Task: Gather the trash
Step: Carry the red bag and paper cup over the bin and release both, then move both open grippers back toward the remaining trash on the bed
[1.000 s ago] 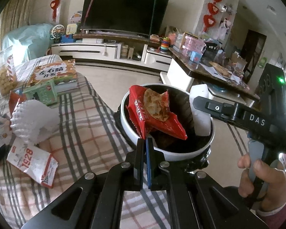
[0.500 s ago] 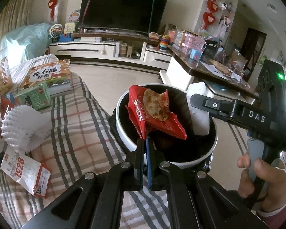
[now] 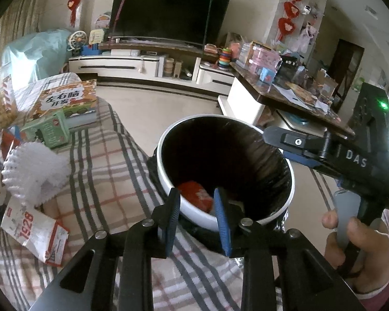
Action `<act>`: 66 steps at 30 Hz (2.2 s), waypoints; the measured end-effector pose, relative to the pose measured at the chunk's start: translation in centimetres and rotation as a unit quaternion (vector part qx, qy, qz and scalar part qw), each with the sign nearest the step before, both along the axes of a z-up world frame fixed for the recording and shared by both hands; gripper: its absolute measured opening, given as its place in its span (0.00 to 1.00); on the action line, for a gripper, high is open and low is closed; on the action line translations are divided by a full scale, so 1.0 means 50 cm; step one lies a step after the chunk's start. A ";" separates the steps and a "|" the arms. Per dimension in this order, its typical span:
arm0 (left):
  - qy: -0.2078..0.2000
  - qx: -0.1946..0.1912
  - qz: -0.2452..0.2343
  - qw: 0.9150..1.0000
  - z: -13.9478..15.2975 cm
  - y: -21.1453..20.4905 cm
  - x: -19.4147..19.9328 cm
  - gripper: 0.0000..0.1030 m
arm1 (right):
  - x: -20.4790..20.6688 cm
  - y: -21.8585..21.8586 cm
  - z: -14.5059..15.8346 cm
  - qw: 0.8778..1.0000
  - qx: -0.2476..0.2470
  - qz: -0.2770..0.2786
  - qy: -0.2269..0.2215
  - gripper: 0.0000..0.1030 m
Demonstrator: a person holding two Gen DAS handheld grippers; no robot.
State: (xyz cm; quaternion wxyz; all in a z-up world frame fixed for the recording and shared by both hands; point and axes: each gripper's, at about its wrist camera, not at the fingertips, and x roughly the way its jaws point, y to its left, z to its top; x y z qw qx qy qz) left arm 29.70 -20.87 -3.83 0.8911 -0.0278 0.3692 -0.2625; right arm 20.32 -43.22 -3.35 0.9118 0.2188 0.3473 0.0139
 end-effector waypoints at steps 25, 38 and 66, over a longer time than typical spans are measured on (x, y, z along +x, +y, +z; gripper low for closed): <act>0.041 -0.029 0.121 0.991 -0.038 0.298 -0.154 0.27 | -0.062 0.235 -0.019 0.995 -0.005 0.096 0.002 0.93; 0.047 -0.031 0.176 0.983 -0.035 0.393 -0.219 0.29 | -0.050 0.358 -0.040 0.988 -0.005 0.154 0.009 0.93; 0.064 0.010 0.242 0.968 -0.038 0.515 -0.071 0.46 | 0.067 0.485 -0.083 0.964 -0.061 0.256 0.037 0.93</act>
